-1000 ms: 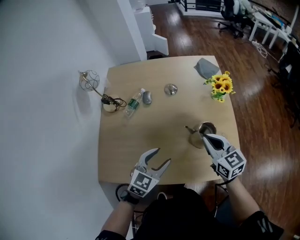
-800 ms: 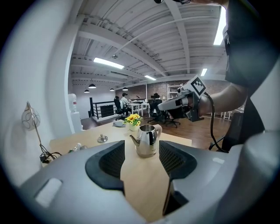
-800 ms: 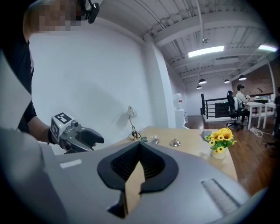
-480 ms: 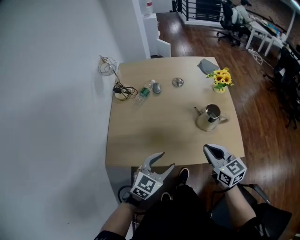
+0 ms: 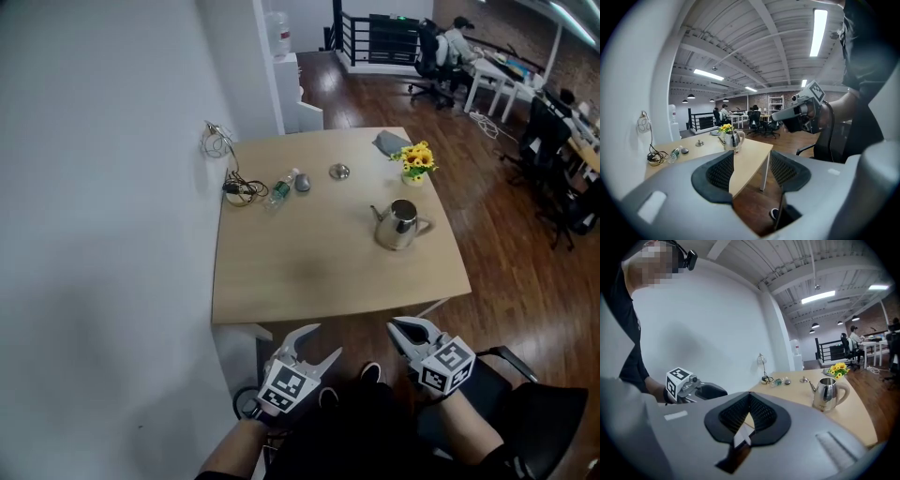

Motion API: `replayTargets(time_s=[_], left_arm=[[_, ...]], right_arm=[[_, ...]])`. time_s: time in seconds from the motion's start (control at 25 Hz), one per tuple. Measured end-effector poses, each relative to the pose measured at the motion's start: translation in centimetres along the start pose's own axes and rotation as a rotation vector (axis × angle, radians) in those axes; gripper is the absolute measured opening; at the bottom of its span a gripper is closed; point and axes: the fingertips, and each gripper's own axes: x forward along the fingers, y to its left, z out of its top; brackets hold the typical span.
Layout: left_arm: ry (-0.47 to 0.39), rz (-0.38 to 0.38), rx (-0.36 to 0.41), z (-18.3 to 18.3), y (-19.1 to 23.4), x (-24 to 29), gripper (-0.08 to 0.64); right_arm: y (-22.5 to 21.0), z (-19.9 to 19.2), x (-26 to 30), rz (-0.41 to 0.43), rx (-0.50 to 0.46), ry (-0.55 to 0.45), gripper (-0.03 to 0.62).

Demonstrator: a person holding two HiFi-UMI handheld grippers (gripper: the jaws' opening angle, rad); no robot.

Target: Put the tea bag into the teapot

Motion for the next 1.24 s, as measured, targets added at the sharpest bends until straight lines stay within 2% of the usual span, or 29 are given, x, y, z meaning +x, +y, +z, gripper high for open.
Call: replayTargets(time_s=[0.32,0.84,1.24], left_arm=[[-0.003,-0.006,0.001,0.1,-3.5,-0.9,0.242],[0.003,-0.006,0.014,1.0,-8.0,-0.6,0.242],[-0.001,0.008,0.025,1.3,-8.6,-1.2,0.242]], right_arm=[[3.7,-2.5,-3.5,0.049,0.007,0.028,0.008],[3.9,-2.8,-7.8,0.073,-0.005,0.012,0.008],[4.4,-2.9,-8.6,0.08,-0.015,0.005,0.008]])
